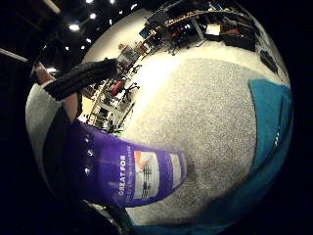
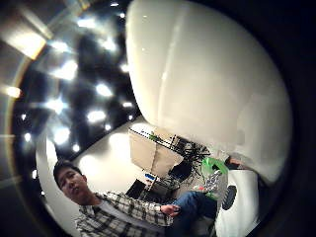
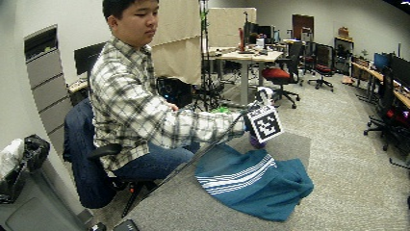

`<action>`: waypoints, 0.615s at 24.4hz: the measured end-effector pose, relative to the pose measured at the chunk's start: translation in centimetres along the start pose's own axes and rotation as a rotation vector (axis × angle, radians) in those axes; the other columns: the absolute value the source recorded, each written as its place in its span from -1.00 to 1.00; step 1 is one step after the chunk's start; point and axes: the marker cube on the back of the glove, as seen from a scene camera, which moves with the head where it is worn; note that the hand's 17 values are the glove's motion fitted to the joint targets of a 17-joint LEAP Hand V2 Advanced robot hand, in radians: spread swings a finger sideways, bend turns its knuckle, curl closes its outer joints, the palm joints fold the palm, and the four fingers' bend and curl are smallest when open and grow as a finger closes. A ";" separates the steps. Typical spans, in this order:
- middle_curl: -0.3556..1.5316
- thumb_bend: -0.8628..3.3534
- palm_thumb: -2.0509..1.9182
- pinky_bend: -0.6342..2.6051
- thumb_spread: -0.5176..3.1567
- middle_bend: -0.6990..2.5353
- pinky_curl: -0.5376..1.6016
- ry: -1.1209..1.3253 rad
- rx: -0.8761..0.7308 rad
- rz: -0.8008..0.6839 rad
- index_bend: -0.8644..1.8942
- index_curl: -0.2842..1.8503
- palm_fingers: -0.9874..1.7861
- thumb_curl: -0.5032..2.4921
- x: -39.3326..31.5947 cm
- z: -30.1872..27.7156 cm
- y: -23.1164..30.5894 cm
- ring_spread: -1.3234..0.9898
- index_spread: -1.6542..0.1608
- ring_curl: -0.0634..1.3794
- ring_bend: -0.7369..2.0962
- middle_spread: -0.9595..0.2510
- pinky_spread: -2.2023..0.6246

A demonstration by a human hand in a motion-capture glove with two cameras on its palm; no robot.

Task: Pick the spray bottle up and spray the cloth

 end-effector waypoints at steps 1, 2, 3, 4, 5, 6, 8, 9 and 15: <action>-0.03 -0.60 0.62 -0.27 -0.56 -0.31 -0.12 -0.001 -0.005 0.002 -0.29 -0.33 0.51 -0.15 -0.1 0.0 0.0 -0.03 0.52 -0.25 -0.11 0.35 0.45; -0.03 -0.60 0.62 -0.27 -0.56 -0.31 -0.12 -0.001 -0.011 0.004 -0.29 -0.34 0.50 -0.15 -0.1 0.0 0.1 -0.03 0.52 -0.26 -0.11 0.35 0.46; -0.03 -0.60 0.62 -0.27 -0.56 -0.32 -0.12 0.003 -0.017 0.006 -0.29 -0.34 0.50 -0.15 -0.2 0.0 0.1 -0.03 0.52 -0.26 -0.11 0.35 0.46; -0.04 -0.60 0.62 -0.27 -0.55 -0.32 -0.13 0.009 -0.024 0.008 -0.30 -0.34 0.49 -0.16 -0.1 0.0 0.2 -0.03 0.52 -0.26 -0.11 0.36 0.47; -0.04 -0.60 0.62 -0.27 -0.55 -0.32 -0.13 0.020 -0.033 0.010 -0.30 -0.34 0.49 -0.16 -0.1 0.0 0.2 -0.03 0.52 -0.26 -0.12 0.36 0.47; -0.04 -0.60 0.62 -0.27 -0.54 -0.33 -0.13 0.032 -0.043 0.011 -0.30 -0.35 0.47 -0.16 -0.1 0.0 0.3 -0.03 0.52 -0.26 -0.12 0.36 0.48; -0.04 -0.61 0.62 -0.27 -0.53 -0.34 -0.13 0.053 -0.058 0.013 -0.31 -0.36 0.44 -0.16 0.0 -0.1 0.5 -0.03 0.52 -0.26 -0.12 0.37 0.49; -0.05 -0.61 0.61 -0.26 -0.52 -0.34 -0.13 0.059 -0.060 0.013 -0.32 -0.37 0.43 -0.16 0.0 -0.1 0.5 -0.03 0.52 -0.26 -0.13 0.37 0.50; -0.07 -0.61 0.59 -0.28 -0.43 -0.38 -0.13 0.099 -0.086 0.017 -0.38 -0.42 0.23 -0.18 -0.2 -0.4 0.8 0.00 0.53 -0.26 -0.13 0.42 0.58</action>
